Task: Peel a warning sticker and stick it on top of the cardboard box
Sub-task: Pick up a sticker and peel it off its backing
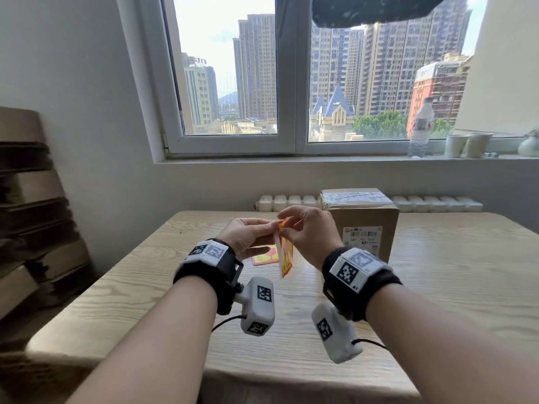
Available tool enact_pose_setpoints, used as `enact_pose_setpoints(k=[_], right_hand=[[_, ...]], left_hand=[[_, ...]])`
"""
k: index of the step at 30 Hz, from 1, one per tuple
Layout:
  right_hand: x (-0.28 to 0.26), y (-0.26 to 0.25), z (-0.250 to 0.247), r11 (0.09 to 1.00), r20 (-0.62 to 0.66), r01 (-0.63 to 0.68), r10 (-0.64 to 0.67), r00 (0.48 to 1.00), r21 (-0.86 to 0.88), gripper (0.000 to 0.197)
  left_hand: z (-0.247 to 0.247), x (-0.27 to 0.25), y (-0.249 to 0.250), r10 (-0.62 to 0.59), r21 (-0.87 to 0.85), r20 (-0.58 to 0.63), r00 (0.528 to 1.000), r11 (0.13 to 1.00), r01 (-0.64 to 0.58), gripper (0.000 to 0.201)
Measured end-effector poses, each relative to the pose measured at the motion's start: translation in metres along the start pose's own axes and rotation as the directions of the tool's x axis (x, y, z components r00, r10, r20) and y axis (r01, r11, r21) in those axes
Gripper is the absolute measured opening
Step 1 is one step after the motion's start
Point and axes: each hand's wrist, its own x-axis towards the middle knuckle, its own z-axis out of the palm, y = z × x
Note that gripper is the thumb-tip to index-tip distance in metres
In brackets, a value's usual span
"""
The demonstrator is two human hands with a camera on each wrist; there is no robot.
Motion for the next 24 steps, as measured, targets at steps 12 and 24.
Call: enact_pose_setpoints(k=[12, 24], right_hand=[[-0.005, 0.006, 0.001, 0.999, 0.059, 0.030, -0.030, 0.998, -0.010, 0.029], [-0.005, 0.010, -0.002, 0.999, 0.048, 0.022, -0.020, 0.999, -0.037, 0.033]], left_hand=[[0.005, 0.000, 0.002, -0.038, 0.050, 0.076, 0.996, 0.998, 0.034, 0.018], [0.008, 0.005, 0.000, -0.049, 0.064, 0.044, 0.998, 0.997, 0.046, 0.010]])
